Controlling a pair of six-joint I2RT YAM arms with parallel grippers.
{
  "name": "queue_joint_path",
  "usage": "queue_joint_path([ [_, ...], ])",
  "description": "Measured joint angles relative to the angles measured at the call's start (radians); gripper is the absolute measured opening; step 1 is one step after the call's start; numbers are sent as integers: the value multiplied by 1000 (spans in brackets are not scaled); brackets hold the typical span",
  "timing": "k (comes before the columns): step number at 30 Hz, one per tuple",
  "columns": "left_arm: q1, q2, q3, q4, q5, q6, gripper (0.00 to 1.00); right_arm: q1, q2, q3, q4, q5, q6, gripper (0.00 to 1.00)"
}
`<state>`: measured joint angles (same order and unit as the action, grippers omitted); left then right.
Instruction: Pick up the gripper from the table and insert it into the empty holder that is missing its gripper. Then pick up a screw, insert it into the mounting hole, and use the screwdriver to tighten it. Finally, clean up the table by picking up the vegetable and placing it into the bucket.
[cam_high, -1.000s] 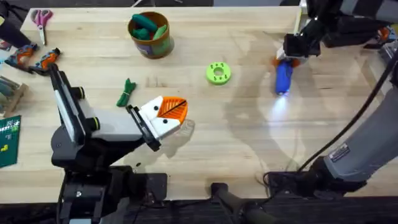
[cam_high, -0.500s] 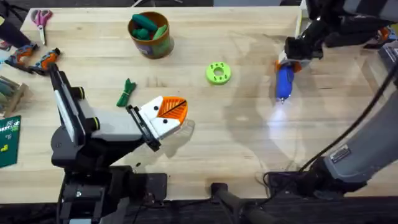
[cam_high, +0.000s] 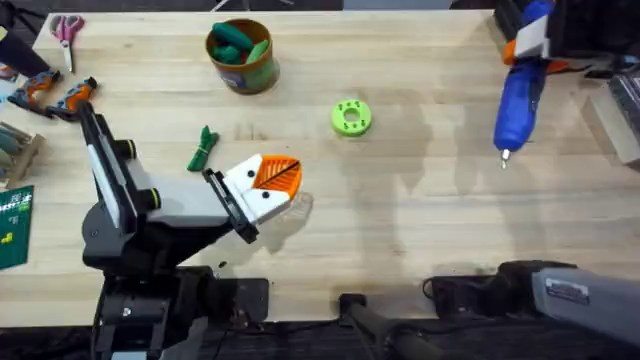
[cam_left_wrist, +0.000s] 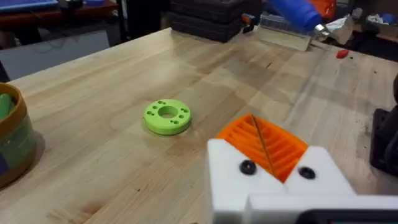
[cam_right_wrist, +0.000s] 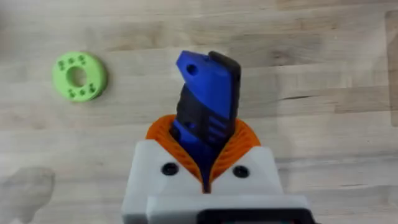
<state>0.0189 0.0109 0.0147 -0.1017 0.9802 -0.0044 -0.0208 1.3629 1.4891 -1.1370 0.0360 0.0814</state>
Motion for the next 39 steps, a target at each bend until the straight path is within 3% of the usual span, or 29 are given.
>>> queue_joint_path([
  [4, 0, 0, 0, 0, 0, 0, 14, 74, -119, -7, -14, 0, 19, 28],
  [5, 0, 0, 0, 0, 0, 0, 14, 128, -199, -52, 51, -4, 51, 28],
  [10, 0, 0, 0, 0, 0, 0, 14, 206, -316, -237, 220, -4, 135, 28],
  [11, 0, 0, 0, 0, 0, 0, 14, 248, -363, -381, 329, -5, 193, 28],
  [16, 0, 0, 0, 0, 0, 0, 14, 295, -383, -538, 492, -52, 244, 28],
  [21, 0, 0, 0, 0, 0, 0, 14, 323, -380, -550, 640, -129, 215, 28],
  [23, 0, 0, 0, 0, 0, 0, 14, 332, -380, -550, 724, -239, 83, 28],
  [32, 0, 0, 0, 0, 0, 0, 14, 333, -380, -550, 1056, -650, -128, 28],
  [39, 0, 0, 0, 0, 0, 0, 14, 353, -377, -550, 1179, -804, -157, 28],
])
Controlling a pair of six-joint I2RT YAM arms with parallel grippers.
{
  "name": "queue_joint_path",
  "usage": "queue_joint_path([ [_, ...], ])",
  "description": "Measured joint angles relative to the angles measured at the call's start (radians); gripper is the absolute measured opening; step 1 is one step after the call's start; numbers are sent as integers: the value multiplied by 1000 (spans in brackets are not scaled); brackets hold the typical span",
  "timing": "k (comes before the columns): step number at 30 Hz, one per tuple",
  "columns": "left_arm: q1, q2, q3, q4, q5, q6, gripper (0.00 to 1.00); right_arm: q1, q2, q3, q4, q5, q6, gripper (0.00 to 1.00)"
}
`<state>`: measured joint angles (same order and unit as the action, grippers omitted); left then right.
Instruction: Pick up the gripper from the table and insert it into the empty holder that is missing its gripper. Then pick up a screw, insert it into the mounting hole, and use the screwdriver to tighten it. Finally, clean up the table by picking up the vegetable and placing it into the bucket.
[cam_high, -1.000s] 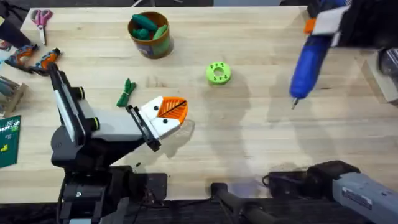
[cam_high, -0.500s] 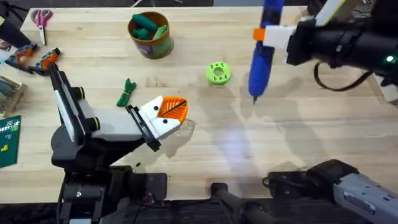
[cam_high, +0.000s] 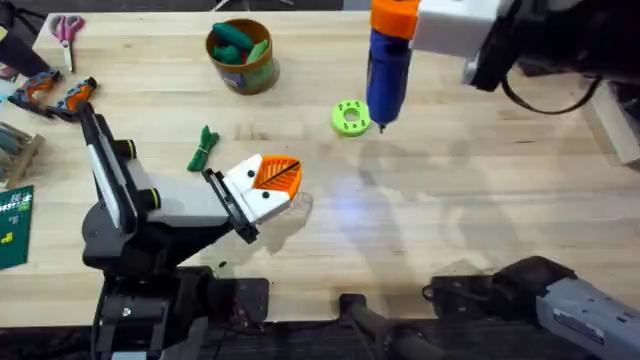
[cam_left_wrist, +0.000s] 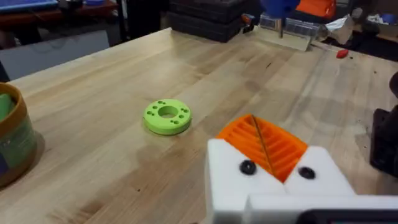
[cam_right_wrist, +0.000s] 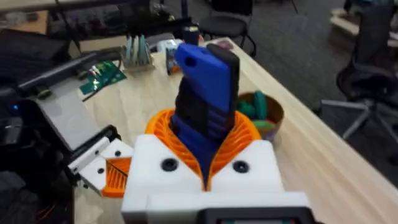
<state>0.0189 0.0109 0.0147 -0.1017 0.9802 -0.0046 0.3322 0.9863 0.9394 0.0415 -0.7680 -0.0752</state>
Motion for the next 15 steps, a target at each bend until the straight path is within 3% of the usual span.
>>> queue_joint_path([
  [6, 0, 0, 0, 0, 0, 0, 14, 40, 49, 0, 167, -36, 54, 28],
  [15, 0, 0, 0, 0, 0, 0, 14, 155, 260, 0, 480, -42, 271, 28],
])
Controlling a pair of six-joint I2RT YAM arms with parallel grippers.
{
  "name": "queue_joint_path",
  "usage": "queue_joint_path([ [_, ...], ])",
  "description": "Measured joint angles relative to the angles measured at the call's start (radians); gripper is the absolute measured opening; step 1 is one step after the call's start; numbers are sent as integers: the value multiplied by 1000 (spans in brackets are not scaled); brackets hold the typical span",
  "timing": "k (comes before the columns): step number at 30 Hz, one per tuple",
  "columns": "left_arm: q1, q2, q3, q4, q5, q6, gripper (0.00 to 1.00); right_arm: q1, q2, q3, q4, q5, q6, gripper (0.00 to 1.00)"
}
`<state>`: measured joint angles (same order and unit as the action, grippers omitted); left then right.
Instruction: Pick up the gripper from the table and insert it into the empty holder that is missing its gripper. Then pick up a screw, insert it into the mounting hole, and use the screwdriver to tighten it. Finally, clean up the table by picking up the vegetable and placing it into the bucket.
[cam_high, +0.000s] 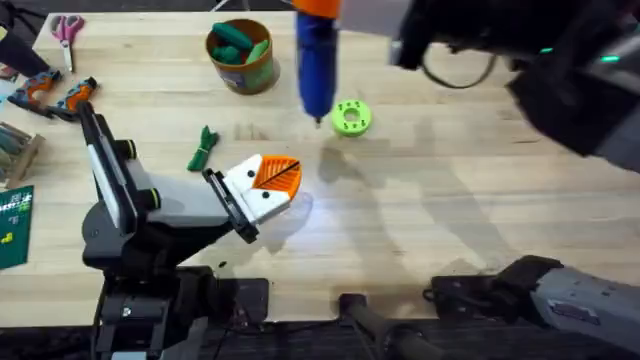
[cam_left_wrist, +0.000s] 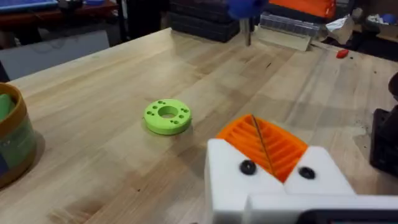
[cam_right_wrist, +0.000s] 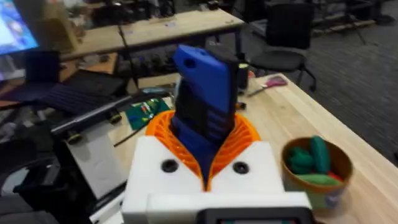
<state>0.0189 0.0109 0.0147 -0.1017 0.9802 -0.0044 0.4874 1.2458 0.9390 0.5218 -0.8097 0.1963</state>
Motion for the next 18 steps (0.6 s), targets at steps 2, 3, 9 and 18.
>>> queue_joint_path([
  [2, 0, 0, 0, 0, 0, 0, 14, 31, 32, 0, 59, 0, 21, 28],
  [3, 0, 0, 0, 0, 0, 0, 14, 48, 45, 0, 88, 0, 30, 28],
  [9, 0, 0, 0, 0, 0, 0, 14, 141, 61, 0, 169, -9, 35, 28],
  [18, 0, 0, 0, 0, 0, 0, 14, 231, 62, 0, 186, -22, -56, 28],
])
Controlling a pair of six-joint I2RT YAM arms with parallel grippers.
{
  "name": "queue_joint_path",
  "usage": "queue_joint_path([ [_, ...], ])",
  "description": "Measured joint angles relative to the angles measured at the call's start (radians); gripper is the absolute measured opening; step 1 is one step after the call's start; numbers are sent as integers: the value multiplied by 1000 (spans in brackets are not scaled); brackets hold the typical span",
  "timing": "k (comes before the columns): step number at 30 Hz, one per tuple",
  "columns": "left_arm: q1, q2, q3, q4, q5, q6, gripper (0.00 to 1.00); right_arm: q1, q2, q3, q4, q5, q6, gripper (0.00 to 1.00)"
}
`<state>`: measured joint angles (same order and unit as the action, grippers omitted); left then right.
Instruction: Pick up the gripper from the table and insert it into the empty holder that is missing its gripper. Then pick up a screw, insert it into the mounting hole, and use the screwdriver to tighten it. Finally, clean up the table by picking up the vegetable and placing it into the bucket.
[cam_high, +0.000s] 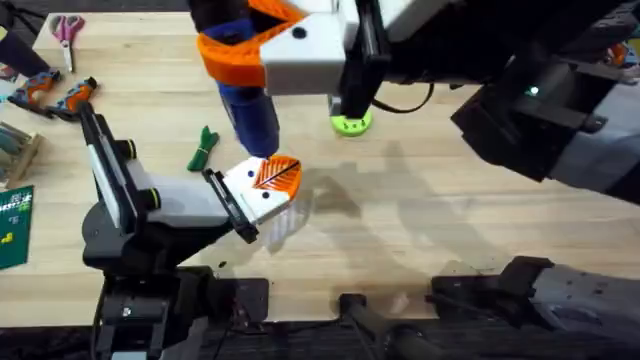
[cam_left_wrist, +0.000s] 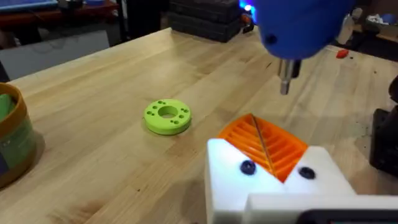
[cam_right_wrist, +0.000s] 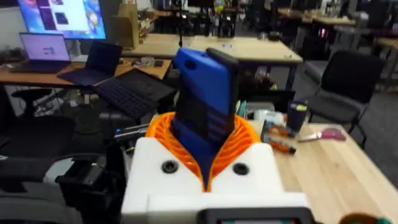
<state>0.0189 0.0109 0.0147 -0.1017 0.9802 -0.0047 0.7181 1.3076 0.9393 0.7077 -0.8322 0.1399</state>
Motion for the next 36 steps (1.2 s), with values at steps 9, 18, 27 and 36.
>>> queue_joint_path([
  [9, 0, 0, 0, 0, 0, 0, 14, 61, 95, 0, 90, 23, -22, 28],
  [18, 0, 0, 0, 0, 0, 0, 14, 73, 108, 0, 112, 32, -37, 28],
  [27, 0, 0, 0, 0, 0, 0, 14, 73, 108, 0, 100, 31, -62, 28],
  [36, 0, 0, 0, 0, 0, 0, 14, 73, 108, 0, 100, 31, -66, 28],
])
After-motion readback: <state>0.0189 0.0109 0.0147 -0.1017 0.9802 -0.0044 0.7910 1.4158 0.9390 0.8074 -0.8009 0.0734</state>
